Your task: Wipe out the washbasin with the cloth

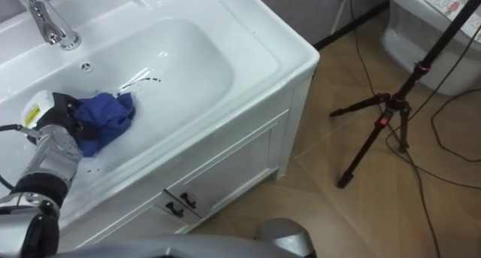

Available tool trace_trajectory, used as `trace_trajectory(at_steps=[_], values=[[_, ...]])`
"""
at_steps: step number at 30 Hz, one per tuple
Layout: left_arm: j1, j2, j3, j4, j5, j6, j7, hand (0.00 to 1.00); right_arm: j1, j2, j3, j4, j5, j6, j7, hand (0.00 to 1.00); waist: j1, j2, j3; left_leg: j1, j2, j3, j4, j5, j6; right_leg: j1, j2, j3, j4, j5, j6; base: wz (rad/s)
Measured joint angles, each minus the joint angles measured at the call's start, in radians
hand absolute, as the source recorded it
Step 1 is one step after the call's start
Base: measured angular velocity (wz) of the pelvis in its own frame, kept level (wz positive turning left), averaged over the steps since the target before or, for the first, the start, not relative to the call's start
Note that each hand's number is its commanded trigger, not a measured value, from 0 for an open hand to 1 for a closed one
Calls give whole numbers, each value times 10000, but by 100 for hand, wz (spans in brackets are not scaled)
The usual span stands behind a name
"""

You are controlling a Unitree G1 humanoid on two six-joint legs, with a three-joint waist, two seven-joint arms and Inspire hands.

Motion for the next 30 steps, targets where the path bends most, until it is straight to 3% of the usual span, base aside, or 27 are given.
trace_trajectory(at_steps=[8,17,21,30], values=[[-692,-32,-204,-9,3,-4,1,100,-16,-1,77,-32,156,-118,-20,0,-248,-106,70,-175,7,60,253,2,-1,-33,-18,97,-20,18,-15,-3],[-1623,-329,-659,-120,4,-41,4,100,-26,0,69,38,115,-193,-11,0,-679,-110,69,-185,11,74,251,3,0,-46,-1,156,-44,10,-6,-1],[-2068,-338,-869,-127,3,-54,-3,100,-40,-10,74,19,121,-202,-32,0,-768,-98,60,-183,16,293,262,3,0,-153,53,378,13,34,-10,-17],[-2640,-335,-880,-237,0,-303,82,100,-3,-21,69,81,121,-295,-288,0,-876,-102,63,-136,14,320,251,3,0,-156,87,494,13,42,-18,-5]])
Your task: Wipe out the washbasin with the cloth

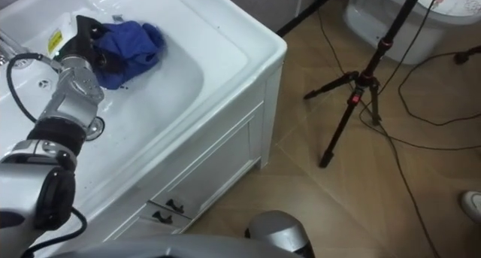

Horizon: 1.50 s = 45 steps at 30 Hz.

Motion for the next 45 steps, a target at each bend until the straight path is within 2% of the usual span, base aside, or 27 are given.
trace_trajectory(at_steps=[8,12,19,26,29,32,35,40,45], values=[[-6,-4,15,-194,-370,-112,207,100,-23,5,6,247,-46,-22,-79,0,-34,-99,64,49,-6,6,-32,0,0,32,2,-2,-7,4,11,0],[-10,-4,-115,-375,-372,-353,234,100,-76,4,2,229,-37,-179,-64,0,-146,-91,59,-14,-5,7,-31,0,0,12,-5,-11,-47,20,33,2],[-7,-4,-349,-369,-371,-426,372,100,-112,36,7,257,-13,-218,-71,0,-226,-64,55,48,30,3,-26,0,0,147,-10,-100,-165,43,3,2],[61,-3,-388,-345,-570,-396,150,100,-70,28,178,272,-42,-81,-49,0,-54,-59,58,206,8,-29,-28,-1,1,311,-8,-46,-206,36,12,-1],[124,-4,-395,123,-587,-359,-157,100,-40,15,184,204,-34,48,-41,0,31,-60,56,228,10,-49,-25,-1,1,334,-5,-45,-206,38,15,0],[358,-6,-413,447,-1616,-185,-525,100,-3,17,197,19,-17,129,-27,0,89,-45,46,241,12,-43,-25,-1,1,335,-3,-54,-197,39,14,0],[753,-15,-402,523,-2448,-175,-710,100,-16,26,199,-76,-3,100,-76,0,104,-51,42,248,12,-39,-28,-1,1,340,-8,-76,-189,39,14,0],[793,-22,-254,1313,-3382,-180,-927,100,-11,47,199,27,-32,110,-63,0,158,-104,27,241,6,-16,-32,0,1,273,-12,-95,-149,37,15,0],[793,-24,-270,1908,-3930,-215,-1193,100,30,71,208,8,2,126,39,0,246,-276,-74,283,10,15,-32,0,1,341,-9,-99,-112,42,15,0]])
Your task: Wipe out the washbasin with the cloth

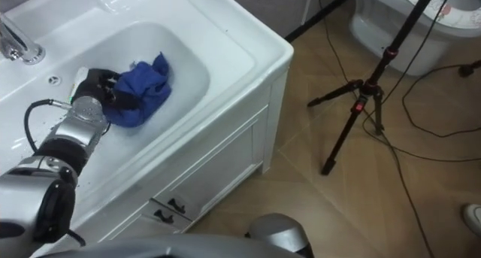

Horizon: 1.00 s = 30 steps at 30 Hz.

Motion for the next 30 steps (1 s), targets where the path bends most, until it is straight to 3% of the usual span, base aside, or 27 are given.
trace_trajectory(at_steps=[7,16,22,25,27,30], values=[[16,-15,-35,124,-106,-54,-199,100,47,7,-1,-105,-2,-6,18,0,126,-51,-5,93,-7,-4,-4,0,0,93,-7,3,-4,6,13,0],[71,-38,-23,85,-101,-44,-237,100,171,76,1,-177,-38,160,37,0,151,43,4,17,-4,-7,-93,-3,0,12,5,-7,28,7,16,0],[57,29,79,97,2225,-43,-241,100,221,82,-38,-148,-58,206,174,0,119,181,36,4,-10,-25,-154,-3,0,-56,16,4,71,10,14,-1],[62,51,60,98,3769,74,-216,100,277,3,-156,-227,-127,208,196,0,125,354,61,0,-8,6,-202,-23,-5,-87,33,4,75,12,15,0],[58,251,-127,97,4749,225,-196,100,260,-71,-252,-245,-128,200,195,0,112,441,17,23,-1,5,-205,-22,-7,-125,44,4,92,25,-3,0],[51,645,-243,100,5572,356,-73,100,260,-163,-427,-280,-108,149,196,0,76,499,54,22,14,-16,-178,-19,-9,-189,58,18,94,30,-15,0]])
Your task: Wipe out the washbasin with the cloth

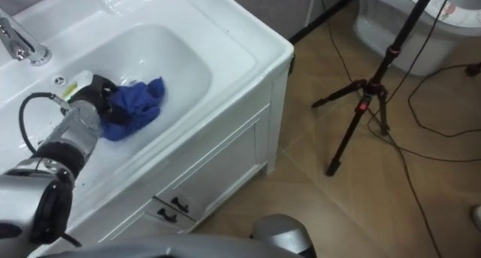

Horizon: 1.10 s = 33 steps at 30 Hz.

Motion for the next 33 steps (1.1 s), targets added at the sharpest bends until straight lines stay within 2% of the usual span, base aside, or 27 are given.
trace_trajectory(at_steps=[6,8,13,15,17,20,24,27,31,33], values=[[-221,761,-351,-4,664,92,578,100,15,-116,16,-7,44,-65,52,0,-94,123,73,-252,-20,2,95,1,3,-143,-16,83,-27,13,45,1],[-261,811,-594,-4,711,85,577,100,14,-109,4,-8,42,-84,54,0,-87,128,72,-354,-20,-2,235,1,4,-162,-45,75,-22,43,56,0],[-318,893,-560,-4,2440,96,463,100,30,-143,-21,281,-35,-158,50,0,-22,116,66,-354,11,72,285,1,4,-171,60,328,-54,83,59,-10],[-339,971,-548,5,3318,99,235,100,71,-149,-274,332,-383,-151,86,0,26,117,68,-339,44,267,286,1,3,-198,121,461,-47,122,55,-17],[-339,988,-559,31,3647,117,122,100,88,-175,-397,411,-397,-140,119,0,50,112,67,-325,71,308,288,1,3,-156,145,490,-96,171,45,-11],[-340,1211,-779,40,3689,122,-302,100,83,-261,-397,329,-356,-12,113,0,58,137,72,-326,120,383,288,0,2,-138,173,486,-208,293,4,-10],[-330,1323,-775,244,3695,127,-672,100,100,-405,-825,152,-371,31,-82,0,67,290,57,-317,156,417,301,0,1,-100,177,427,-338,397,-24,-4],[-328,1401,-776,548,3694,150,-725,100,33,-431,-847,147,-379,63,-318,0,109,388,4,-272,157,402,297,0,0,-84,176,396,-326,399,-25,2],[-308,1566,-729,983,3696,205,-721,100,-59,-429,-847,135,-359,59,-345,0,196,459,-28,-153,155,404,295,1,0,33,176,412,-329,384,-23,0],[-257,1767,-726,982,3713,208,-712,100,-124,-418,-845,134,-323,62,-324,0,296,461,-28,-159,154,392,298,0,-1,35,176,415,-345,400,0,0]])
